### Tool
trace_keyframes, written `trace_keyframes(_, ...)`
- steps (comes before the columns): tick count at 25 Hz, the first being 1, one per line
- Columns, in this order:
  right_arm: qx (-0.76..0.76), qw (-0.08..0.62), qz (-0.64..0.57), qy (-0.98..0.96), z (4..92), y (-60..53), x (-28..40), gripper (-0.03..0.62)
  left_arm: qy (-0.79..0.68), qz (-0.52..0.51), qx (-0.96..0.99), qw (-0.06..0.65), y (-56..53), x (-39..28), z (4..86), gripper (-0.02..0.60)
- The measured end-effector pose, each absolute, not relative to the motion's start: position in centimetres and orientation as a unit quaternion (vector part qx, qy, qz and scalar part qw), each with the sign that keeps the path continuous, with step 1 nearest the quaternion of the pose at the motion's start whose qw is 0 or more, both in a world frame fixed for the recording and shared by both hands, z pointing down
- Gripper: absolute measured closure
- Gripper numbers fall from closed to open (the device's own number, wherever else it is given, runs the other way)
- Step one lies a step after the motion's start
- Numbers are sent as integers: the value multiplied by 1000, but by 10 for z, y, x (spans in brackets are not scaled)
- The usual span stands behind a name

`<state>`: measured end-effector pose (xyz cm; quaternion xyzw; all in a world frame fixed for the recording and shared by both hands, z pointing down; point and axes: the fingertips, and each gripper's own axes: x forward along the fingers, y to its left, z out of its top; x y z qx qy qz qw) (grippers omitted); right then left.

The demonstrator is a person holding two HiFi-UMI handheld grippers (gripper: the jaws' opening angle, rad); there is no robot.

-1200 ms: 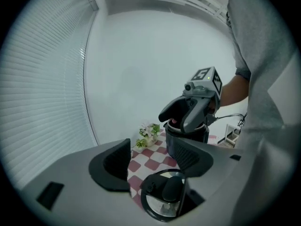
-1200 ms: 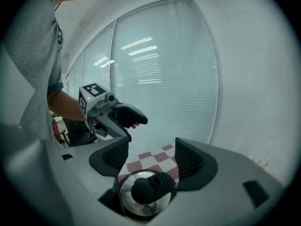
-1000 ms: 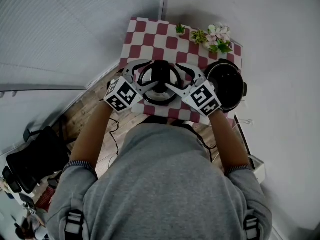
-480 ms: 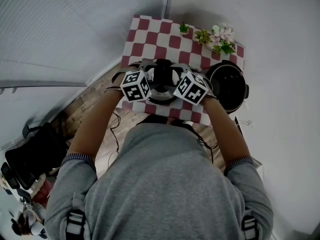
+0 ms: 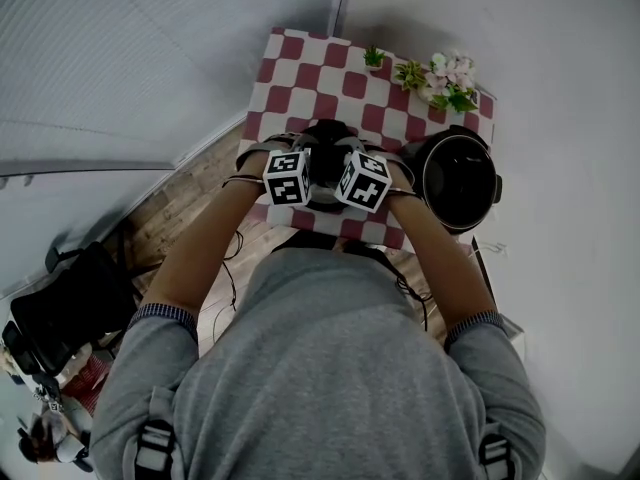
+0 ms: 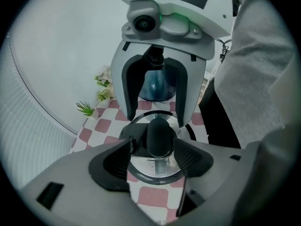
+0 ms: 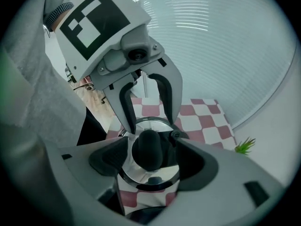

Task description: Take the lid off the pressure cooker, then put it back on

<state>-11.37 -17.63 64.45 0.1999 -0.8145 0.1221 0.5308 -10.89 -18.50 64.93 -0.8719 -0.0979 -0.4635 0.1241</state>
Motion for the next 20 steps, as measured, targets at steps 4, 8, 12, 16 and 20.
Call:
trace_keyframes(4,193,543,128,-807,664,-172,-114,260,-114,-474,-865,121,-178,-107,662,270)
trace_keyframes(8,194,559,125,-797,678,-172,-110,253,-119,-492,-853,126,-178,-109,678,270)
trace_keyframes(12,187,571,126,-789,690,-173,-109,250,-119,-503,-847,121,-176,-108,692,270)
trace_keyframes(16,180,580,128,-784,703,-169,-106,249,-118,-506,-846,115,-174,-104,701,270)
trace_keyframes(20,175,584,130,-782,712,-166,-106,247,-126,-517,-840,109,-174,-103,711,270)
